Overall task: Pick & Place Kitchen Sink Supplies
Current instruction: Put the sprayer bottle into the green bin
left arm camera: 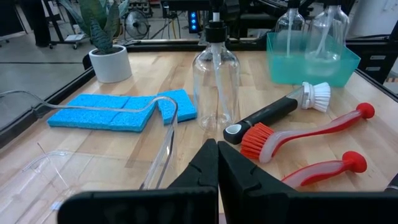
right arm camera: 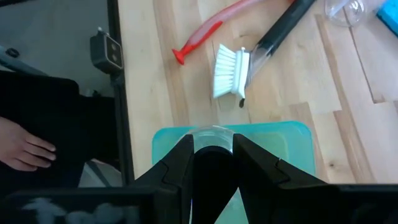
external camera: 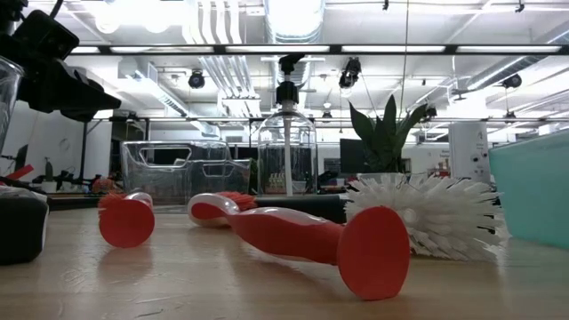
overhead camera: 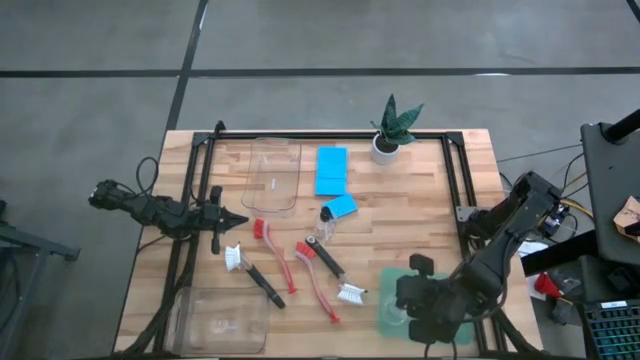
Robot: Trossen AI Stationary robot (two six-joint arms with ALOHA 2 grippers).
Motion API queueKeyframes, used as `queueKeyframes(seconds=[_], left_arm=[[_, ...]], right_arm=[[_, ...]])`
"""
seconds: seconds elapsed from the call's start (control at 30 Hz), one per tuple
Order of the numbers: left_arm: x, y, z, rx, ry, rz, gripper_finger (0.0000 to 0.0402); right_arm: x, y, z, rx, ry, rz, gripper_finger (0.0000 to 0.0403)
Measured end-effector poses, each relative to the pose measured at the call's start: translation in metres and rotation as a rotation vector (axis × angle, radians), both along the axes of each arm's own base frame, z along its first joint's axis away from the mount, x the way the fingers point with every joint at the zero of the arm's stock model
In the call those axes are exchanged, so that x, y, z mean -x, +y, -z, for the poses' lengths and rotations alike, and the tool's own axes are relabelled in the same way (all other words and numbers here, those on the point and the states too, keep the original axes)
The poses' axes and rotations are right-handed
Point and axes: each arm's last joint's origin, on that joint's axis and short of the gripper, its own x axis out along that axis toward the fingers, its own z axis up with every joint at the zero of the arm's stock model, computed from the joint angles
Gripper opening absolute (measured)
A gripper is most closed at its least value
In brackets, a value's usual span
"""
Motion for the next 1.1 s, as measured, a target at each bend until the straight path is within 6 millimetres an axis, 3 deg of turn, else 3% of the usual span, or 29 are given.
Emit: queueKeyframes(seconds=[0.83,1.1], left_arm=[[0.0,0.0,0.0,0.0,0.0,0.0,0.0],[0.0,0.0,0.0,0.0,0.0,0.0,0.0]], right_arm=[[-0.007,0.014,0.014,-0.057,0.056,-0.016,0.0122],[-0.004,0.008,0.004,-0.089,0.017,0.04,0.0123]])
